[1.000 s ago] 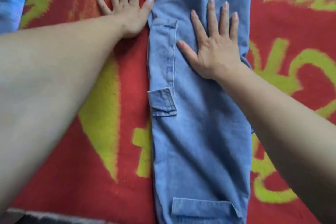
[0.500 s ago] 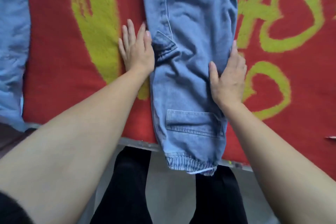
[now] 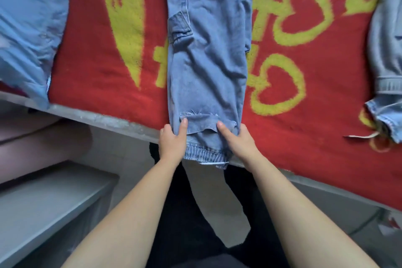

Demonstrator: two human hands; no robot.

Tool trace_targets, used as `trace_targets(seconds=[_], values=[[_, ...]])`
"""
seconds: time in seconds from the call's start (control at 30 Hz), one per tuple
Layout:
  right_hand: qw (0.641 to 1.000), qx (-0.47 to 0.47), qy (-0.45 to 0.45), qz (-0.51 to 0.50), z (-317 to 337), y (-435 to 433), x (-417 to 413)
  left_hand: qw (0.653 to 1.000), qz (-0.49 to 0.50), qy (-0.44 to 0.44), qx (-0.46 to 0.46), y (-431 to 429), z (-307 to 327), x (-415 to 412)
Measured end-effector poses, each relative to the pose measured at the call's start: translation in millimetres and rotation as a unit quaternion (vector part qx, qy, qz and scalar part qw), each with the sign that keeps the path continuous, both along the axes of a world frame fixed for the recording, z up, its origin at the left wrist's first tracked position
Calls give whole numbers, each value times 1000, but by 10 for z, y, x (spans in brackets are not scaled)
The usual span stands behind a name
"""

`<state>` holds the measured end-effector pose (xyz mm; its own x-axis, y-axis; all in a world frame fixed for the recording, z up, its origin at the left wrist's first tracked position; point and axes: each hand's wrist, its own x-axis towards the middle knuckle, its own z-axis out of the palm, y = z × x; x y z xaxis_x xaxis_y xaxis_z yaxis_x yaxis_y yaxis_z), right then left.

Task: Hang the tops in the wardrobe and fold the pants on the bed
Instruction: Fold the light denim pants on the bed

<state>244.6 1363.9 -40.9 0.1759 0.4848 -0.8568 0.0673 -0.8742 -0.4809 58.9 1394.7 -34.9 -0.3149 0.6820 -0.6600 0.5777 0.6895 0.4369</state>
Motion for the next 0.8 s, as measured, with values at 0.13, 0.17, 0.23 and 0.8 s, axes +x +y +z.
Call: trace_targets(seconds=[0.13, 0.17, 0.23, 0.8], values=[[997, 80, 10, 18, 335, -96, 152, 996, 71, -45, 3, -38, 459, 112], [994, 105, 11, 19, 472, -101, 167, 997, 61, -46, 17, -42, 579, 128], [990, 140, 32, 0, 673, -164, 162, 998, 34, -45, 42, -69, 819, 160], [990, -45, 57, -118, 1118, -2213, -231, 949, 197, -205, -134, -2113, 1049, -399]])
